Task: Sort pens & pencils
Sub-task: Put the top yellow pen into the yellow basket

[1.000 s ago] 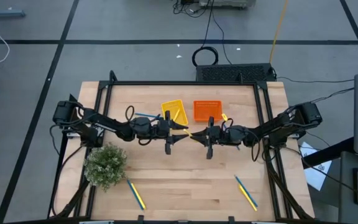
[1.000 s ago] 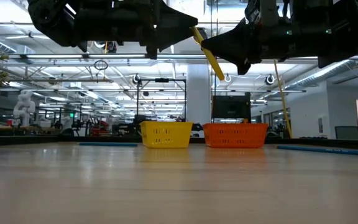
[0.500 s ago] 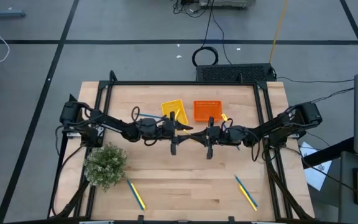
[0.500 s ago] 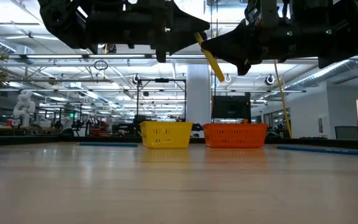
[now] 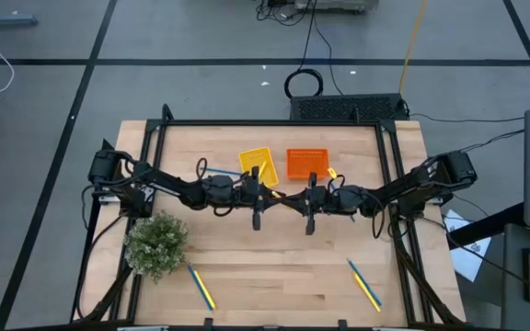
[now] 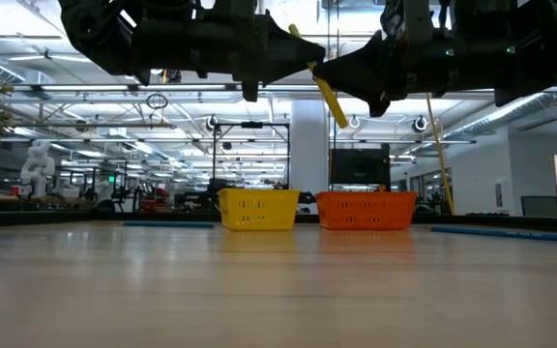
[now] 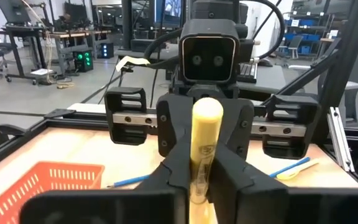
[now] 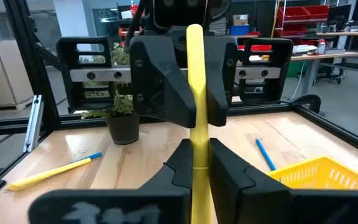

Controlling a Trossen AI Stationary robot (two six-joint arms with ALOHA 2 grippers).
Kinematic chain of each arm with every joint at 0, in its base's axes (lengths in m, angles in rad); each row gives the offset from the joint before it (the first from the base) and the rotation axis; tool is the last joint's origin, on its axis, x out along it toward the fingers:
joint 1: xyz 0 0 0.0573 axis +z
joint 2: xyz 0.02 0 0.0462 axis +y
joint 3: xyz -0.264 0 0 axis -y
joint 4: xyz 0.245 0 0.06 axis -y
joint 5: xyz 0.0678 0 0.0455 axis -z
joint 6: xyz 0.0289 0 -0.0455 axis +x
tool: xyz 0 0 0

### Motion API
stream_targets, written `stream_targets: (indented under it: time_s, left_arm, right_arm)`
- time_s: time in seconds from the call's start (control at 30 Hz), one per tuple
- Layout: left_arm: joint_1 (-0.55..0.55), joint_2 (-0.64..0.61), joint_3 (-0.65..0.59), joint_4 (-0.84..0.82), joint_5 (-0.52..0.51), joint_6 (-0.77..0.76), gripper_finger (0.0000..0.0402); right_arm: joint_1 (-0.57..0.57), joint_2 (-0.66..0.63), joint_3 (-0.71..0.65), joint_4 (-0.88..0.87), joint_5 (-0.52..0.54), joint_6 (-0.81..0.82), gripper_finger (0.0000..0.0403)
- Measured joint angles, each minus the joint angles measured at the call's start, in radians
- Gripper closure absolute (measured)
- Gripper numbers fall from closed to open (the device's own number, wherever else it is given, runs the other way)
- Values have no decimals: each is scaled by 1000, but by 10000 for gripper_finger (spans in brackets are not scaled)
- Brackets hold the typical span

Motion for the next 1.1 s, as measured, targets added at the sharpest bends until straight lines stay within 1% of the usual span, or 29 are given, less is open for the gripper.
stream_targets:
  time_s: [0.17, 0.23, 0.37, 0.53, 0.6, 0.67, 0.77, 0.9, 1.03, 1.1]
  left_arm:
    - [1, 0, 0, -1, 0, -6, 369]
    - [1, 0, 0, -5, 0, -6, 370]
    - [3, -52, -2, -92, -18, 22, 370]
    - [0, -180, -28, -243, -102, 52, 370]
    - [-6, -244, -60, -268, -127, 63, 370]
    - [-14, -310, -105, -277, -148, 76, 370]
    - [-21, -420, -188, -273, -178, 86, 370]
    - [-18, -553, -305, -230, -197, 77, 370]
    - [-15, -627, -395, -175, -205, 66, 370]
    - [-14, -638, -413, -151, -206, 62, 370]
  right_arm:
    - [0, 0, 0, 0, 0, 3, 386]
    - [0, 0, 0, -1, 0, 23, 368]
    - [1, -22, 0, -37, 1, 41, 294]
    - [0, -106, -20, -145, 3, 42, 199]
    - [0, -156, -37, -173, 4, 43, 173]
    - [0, -208, -62, -197, 5, 45, 156]
    - [1, -279, -108, -202, 6, 45, 146]
    - [0, -367, -175, -200, 8, 45, 148]
    - [0, -418, -225, -151, 8, 45, 154]
    - [0, -435, -244, -136, 7, 45, 155]
